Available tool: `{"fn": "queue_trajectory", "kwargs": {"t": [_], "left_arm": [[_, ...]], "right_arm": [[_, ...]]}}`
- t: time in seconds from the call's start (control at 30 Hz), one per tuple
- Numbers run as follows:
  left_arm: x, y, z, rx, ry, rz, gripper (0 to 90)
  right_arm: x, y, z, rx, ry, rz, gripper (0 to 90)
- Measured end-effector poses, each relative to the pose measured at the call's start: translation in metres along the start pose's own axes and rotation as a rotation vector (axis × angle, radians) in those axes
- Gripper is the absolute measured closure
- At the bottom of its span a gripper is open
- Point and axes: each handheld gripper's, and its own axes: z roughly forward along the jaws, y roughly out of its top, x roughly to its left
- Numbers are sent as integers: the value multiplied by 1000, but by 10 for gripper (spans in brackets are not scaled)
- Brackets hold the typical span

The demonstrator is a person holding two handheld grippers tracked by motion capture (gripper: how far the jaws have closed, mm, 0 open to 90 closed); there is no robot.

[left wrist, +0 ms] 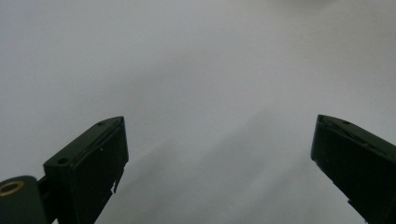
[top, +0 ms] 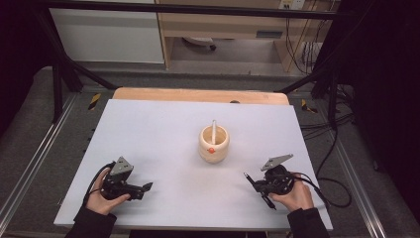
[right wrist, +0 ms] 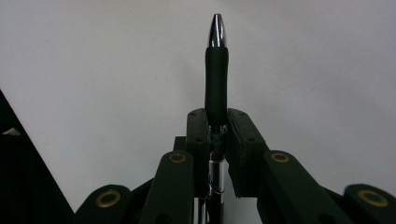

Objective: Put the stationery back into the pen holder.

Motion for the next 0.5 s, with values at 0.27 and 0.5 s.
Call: {"fn": "queue_trajectory", "kwargs": {"t": [0.27, 0.5], "left_arm": [[0, 0, 0, 0, 0, 1, 41], [0, 0, 0, 0, 0, 0, 41]], "right_arm": [[0, 4, -9, -38, -10, -3, 800], [0, 8, -19, -73, -17, -2, 799]]}}
